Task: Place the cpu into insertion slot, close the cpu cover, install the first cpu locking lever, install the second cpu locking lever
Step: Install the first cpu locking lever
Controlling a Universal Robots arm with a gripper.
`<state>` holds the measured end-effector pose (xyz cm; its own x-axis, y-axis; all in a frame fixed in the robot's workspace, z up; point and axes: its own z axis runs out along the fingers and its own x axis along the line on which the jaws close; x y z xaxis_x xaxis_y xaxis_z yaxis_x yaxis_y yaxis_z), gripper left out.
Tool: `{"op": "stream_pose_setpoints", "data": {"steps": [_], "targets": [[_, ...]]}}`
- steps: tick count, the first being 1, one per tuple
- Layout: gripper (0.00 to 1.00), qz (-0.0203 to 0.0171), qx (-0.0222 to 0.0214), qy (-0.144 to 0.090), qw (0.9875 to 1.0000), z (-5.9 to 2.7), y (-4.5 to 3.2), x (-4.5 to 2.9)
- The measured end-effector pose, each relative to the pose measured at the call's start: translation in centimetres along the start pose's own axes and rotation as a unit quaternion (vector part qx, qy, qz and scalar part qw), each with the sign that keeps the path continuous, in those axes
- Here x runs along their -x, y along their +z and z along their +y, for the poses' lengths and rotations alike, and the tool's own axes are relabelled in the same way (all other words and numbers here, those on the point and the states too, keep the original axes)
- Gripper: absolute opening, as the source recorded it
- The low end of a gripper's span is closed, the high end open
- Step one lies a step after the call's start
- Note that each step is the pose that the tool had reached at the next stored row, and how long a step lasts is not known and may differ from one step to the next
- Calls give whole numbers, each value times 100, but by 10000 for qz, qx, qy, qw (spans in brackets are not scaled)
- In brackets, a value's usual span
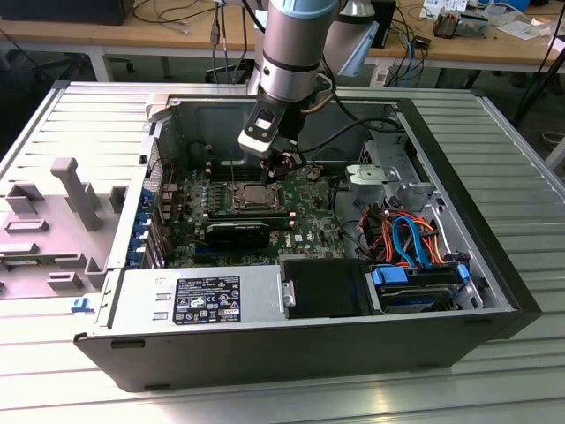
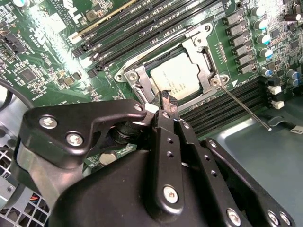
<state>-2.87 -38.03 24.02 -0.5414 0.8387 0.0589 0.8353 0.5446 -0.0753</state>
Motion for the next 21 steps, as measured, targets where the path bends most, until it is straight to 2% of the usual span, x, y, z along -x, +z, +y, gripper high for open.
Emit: {"op": "stream_pose_setpoints", "data": {"steps": [21], "targets": [[11,-24,-19,-312,9995,0,0,0]]}}
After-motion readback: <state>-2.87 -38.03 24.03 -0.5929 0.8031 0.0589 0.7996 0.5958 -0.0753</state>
